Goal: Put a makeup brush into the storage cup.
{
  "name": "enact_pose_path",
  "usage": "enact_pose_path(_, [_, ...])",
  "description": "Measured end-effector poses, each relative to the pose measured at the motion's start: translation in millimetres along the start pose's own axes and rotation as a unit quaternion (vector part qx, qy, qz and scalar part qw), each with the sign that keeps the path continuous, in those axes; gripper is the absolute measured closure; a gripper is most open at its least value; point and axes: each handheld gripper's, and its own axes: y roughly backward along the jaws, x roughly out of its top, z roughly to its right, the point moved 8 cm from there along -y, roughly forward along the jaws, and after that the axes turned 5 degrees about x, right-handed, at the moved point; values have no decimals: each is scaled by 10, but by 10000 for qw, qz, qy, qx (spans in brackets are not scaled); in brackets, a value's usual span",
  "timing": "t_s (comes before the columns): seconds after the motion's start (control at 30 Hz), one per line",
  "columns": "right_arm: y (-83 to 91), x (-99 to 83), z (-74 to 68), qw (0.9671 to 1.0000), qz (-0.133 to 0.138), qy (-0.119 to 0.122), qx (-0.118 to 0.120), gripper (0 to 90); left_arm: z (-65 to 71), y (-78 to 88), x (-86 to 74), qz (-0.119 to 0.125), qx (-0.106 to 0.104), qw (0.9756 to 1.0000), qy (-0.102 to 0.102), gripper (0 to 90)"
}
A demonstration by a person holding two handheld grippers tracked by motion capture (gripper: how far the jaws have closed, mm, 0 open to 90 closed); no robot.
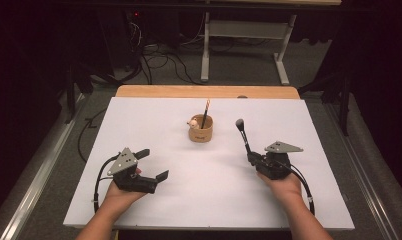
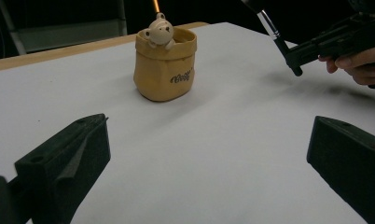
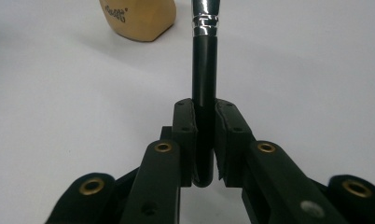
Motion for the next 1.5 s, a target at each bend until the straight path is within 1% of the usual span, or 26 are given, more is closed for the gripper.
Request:
enact_pose_path(0.17, [3, -38, -10, 9999, 133, -21, 66, 821, -4, -2, -2, 6, 3, 10000, 56, 1])
enact_pose_path(0.43, [13, -54, -24, 9995, 313, 73, -37, 821, 11, -23, -10, -4, -11, 10000, 91, 1])
enact_pose_path(0.7, [28, -62, -21, 9988, 475, 71, -55, 820, 30, -52, -27, -45, -30, 9999, 124, 1])
enact_pose_path(0.8, [34, -57, -23, 9983, 559, 131, -19, 820, 37, -62, -35, -53, -51, 9998, 180, 1])
enact_pose_path(0.83, [31, -63, -29, 9983, 554, 198, 1, 820, 41, -67, -38, -54, -59, 9998, 183, 1])
enact_pose_path(0.87, [25, -71, -35, 9984, 533, 196, -22, 820, 43, -72, -41, -61, -61, 9998, 175, 1])
enact_pose_path(0.9, [19, -71, -35, 9982, 543, 261, -11, 820, 49, -78, -46, -75, -71, 9998, 176, 1])
enact_pose_path(0.97, [10, -76, -56, 9981, 546, 294, -23, 820, 64, -96, -54, -86, -102, 9997, 200, 1])
enact_pose_path(1.03, [0, -67, -76, 9975, 609, 352, -5, 820, 81, -114, -63, -109, -135, 9996, 211, 1])
enact_pose_path(1.13, [-14, -78, -102, 9974, 613, 364, -35, 820, 110, -141, -73, -134, -176, 9995, 235, 2])
enact_pose_path(1.2, [-16, -67, -108, 9964, 673, 502, -120, 819, 124, -155, -75, -124, -204, 9993, 282, 2])
enact_pose_path(1.33, [-4, -38, -159, 9959, 768, 483, -33, 819, 145, -174, -77, -111, -240, 9991, 344, 2])
enact_pose_path(1.4, [-1, -23, -182, 9953, 813, 525, 12, 820, 151, -179, -75, -95, -239, 9990, 371, 3])
enact_pose_path(1.5, [-1, -8, -229, 9951, 870, 451, 115, 820, 151, -183, -71, -82, -216, 9990, 392, 3])
